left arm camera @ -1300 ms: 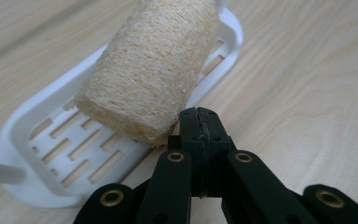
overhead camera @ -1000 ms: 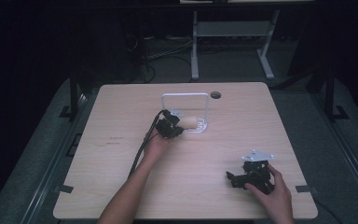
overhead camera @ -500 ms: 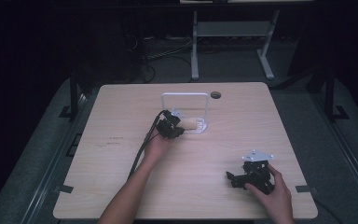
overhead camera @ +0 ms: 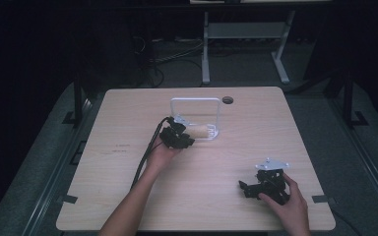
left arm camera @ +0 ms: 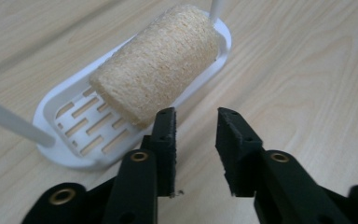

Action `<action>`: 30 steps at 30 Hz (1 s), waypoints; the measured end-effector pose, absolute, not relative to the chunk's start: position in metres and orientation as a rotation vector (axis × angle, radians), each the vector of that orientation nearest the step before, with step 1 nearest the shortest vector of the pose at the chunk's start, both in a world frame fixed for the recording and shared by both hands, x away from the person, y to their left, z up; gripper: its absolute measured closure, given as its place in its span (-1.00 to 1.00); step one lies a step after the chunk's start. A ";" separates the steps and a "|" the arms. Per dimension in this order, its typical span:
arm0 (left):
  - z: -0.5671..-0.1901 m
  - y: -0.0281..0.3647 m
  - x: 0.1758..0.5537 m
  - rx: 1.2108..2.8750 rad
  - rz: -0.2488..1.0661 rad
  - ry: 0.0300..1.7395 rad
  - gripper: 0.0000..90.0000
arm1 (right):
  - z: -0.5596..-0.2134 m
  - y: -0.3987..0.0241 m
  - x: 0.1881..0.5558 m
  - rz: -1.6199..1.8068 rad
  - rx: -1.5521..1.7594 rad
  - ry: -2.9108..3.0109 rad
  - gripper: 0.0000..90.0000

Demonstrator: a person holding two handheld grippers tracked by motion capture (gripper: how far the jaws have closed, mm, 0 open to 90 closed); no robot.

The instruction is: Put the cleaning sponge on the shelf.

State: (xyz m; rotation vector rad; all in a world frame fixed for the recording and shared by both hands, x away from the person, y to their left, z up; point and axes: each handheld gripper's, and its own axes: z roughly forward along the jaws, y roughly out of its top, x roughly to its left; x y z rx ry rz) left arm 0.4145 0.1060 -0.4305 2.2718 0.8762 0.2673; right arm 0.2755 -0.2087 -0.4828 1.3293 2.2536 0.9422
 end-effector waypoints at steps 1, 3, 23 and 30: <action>-0.430 0.107 0.413 2.273 0.264 0.876 0.25 | -0.483 -0.209 0.276 0.942 1.328 2.254 -0.98; -0.427 0.110 0.409 2.270 0.261 0.879 0.13 | -0.483 -0.209 0.276 0.942 1.329 2.254 -0.98; -0.424 0.151 0.382 2.250 0.314 0.877 -0.71 | -0.483 -0.209 0.276 0.943 1.328 2.254 -0.98; -0.419 0.166 0.369 2.225 0.333 0.863 -0.71 | -0.483 -0.209 0.276 0.943 1.328 2.254 -0.98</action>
